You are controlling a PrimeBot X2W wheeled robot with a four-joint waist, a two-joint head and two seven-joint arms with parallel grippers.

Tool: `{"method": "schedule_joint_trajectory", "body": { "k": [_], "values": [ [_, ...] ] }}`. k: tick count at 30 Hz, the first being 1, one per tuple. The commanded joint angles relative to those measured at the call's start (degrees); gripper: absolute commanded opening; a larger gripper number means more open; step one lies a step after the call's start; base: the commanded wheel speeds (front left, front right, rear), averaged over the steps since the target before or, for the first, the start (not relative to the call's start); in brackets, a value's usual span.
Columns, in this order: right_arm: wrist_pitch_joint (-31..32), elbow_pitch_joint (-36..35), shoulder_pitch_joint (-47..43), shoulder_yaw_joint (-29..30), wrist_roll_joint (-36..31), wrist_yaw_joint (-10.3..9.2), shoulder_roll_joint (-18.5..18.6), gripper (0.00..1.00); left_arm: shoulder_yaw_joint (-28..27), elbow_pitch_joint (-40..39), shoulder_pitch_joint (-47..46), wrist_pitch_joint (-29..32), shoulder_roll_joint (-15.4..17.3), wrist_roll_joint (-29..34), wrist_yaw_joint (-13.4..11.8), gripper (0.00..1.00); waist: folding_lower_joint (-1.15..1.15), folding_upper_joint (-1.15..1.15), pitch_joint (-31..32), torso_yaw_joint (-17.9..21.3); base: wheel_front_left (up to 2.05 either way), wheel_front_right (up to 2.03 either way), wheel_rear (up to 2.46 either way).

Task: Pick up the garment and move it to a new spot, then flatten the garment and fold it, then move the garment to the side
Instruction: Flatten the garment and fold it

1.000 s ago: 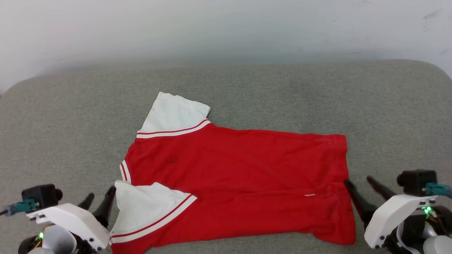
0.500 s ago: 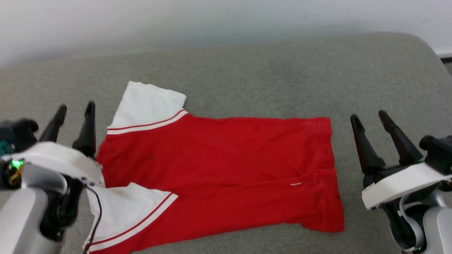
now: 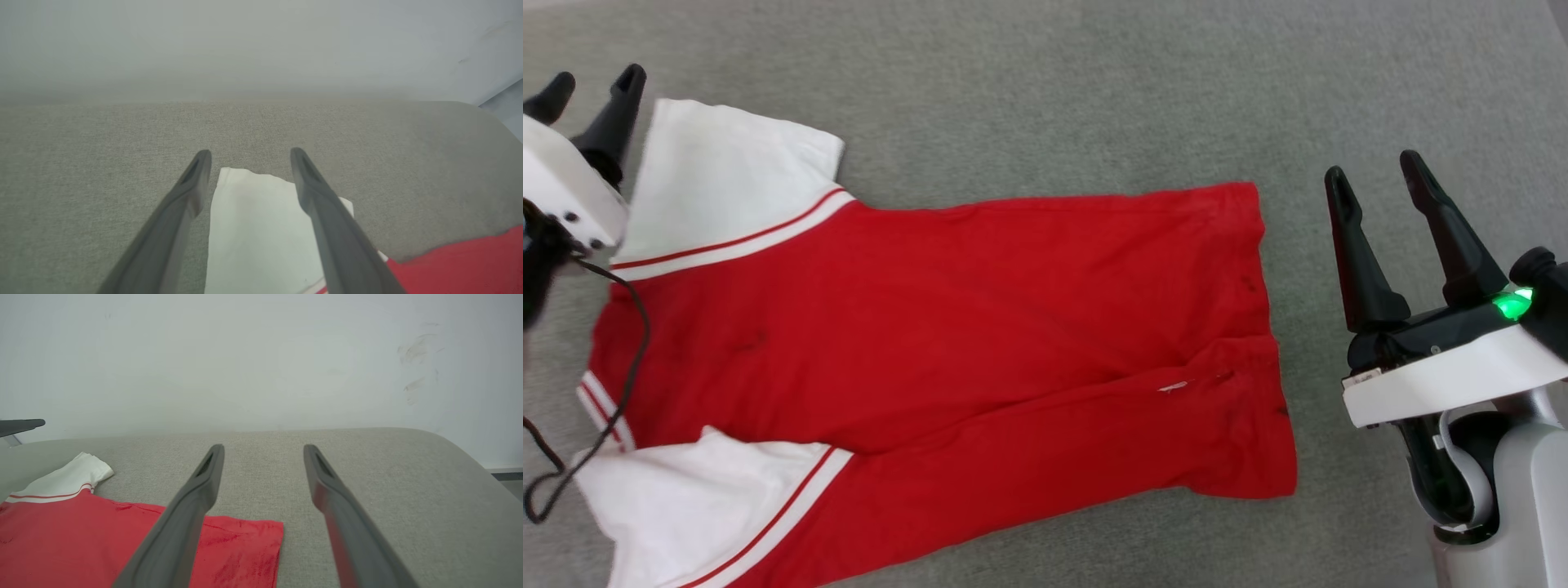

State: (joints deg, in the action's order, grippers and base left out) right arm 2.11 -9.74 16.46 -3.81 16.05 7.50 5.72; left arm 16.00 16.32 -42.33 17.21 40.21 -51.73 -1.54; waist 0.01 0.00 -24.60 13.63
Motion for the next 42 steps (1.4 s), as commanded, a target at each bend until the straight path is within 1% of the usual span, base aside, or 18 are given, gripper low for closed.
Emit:
{"method": "schedule_joint_trajectory", "body": {
  "k": [1, 5, 7, 10, 14, 18, 19, 20, 21, 25, 30, 33, 36, 42],
  "values": [
    [-0.2, -0.2, 0.6, 0.0, 0.1, -0.02, -0.4, 1.0, 0.2, 0.6, -1.1, 1.3, 0.3, -0.4, 0.5, 1.0, -0.01, 0.0, -2.6, 2.4, 0.0, 0.0, 0.0],
    [-0.9, 0.6, 0.5, -0.4, 0.3, -0.02, -1.2, 1.0, 1.5, 4.1, -5.8, 12.2, 4.1, -2.9, 2.5, 1.0, -0.01, 0.0, -4.5, 4.2, 0.0, 0.0, 0.0],
    [-1.3, 1.1, 0.2, -0.6, 0.6, -0.02, -1.5, 1.0, 2.5, 5.4, -7.4, 17.5, 6.0, -3.4, 2.8, 1.0, -0.01, 0.0, -5.3, 5.0, 0.0, 0.0, 0.0],
    [-1.9, 1.8, -0.1, -0.7, 1.0, -0.02, -1.9, 1.0, 3.4, 6.4, -9.1, 23.7, 7.8, -4.5, 2.6, 1.0, -0.01, 0.0, -6.2, 5.9, 0.0, 0.0, 0.0],
    [-2.6, 2.9, -0.3, -0.9, 1.8, -0.02, -2.3, 1.0, 4.6, 7.0, -10.1, 28.1, 8.9, -4.5, 1.9, 1.0, -0.01, 0.0, -7.3, 6.6, 0.0, 0.0, 0.0],
    [-2.8, 3.9, 0.1, -1.2, 2.9, -0.02, -2.5, 1.0, 6.7, 8.1, -9.4, 32.2, 8.0, -4.6, 1.1, 1.0, -0.01, 0.0, -8.0, 7.2, 0.0, 0.0, 0.0],
    [-2.8, 4.1, 0.2, -1.3, 3.0, -0.02, -2.6, 1.0, 7.3, 8.5, -9.1, 33.2, 7.8, -4.6, 1.0, 0.58, -0.01, 0.0, -8.1, 7.3, 0.0, 0.0, 0.0],
    [-2.7, 4.3, 0.3, -1.4, 3.2, -0.02, -2.6, 1.0, 7.8, 8.9, -8.7, 33.9, 7.2, -4.9, 0.7, 0.35, -0.01, 0.0, -8.2, 7.4, 0.0, 0.0, 0.0],
    [-2.5, 4.6, 0.4, -1.3, 3.5, -0.02, -2.6, 1.0, 8.1, 9.1, -8.5, 33.8, 6.8, -4.8, 0.6, 0.0, -0.01, 0.0, -8.3, 7.4, 0.0, 0.0, 0.0],
    [-2.2, 5.3, 0.9, -1.2, 4.5, -0.02, -2.6, 1.0, 8.5, 10.1, -8.0, 33.2, 5.4, -4.9, 0.2, 0.0, -0.01, 0.0, -8.2, 7.5, 0.0, 0.0, 0.0],
    [0.3, 7.2, 1.5, -1.1, 6.4, -0.02, -1.1, 1.0, 7.8, 10.7, -8.7, 29.3, 5.0, -3.5, -0.5, 0.0, -0.01, 0.0, -7.0, 6.7, 0.0, 0.0, 0.0],
    [4.2, 9.9, 2.7, -0.8, 8.6, -0.02, 0.8, 1.0, 7.2, 10.7, -9.8, 26.6, 4.4, -3.0, -0.3, 0.0, -0.01, 0.0, -5.8, 5.5, 0.0, 0.0, 0.0],
    [9.5, 13.6, 4.9, -0.2, 10.5, -0.02, 2.8, 1.0, 6.6, 10.0, -10.7, 24.2, 3.8, -2.7, -0.1, 0.0, -0.01, 0.0, -4.8, 3.9, 0.0, 0.0, 0.0],
    [20.6, 19.8, 10.6, -0.3, 13.6, -0.02, 6.1, 1.0, 6.9, 7.4, -12.0, 21.8, 2.3, -2.3, 0.9, 0.0, -0.01, 0.0, -4.4, -0.3, 0.0, 0.0, 0.0]
  ]
}}
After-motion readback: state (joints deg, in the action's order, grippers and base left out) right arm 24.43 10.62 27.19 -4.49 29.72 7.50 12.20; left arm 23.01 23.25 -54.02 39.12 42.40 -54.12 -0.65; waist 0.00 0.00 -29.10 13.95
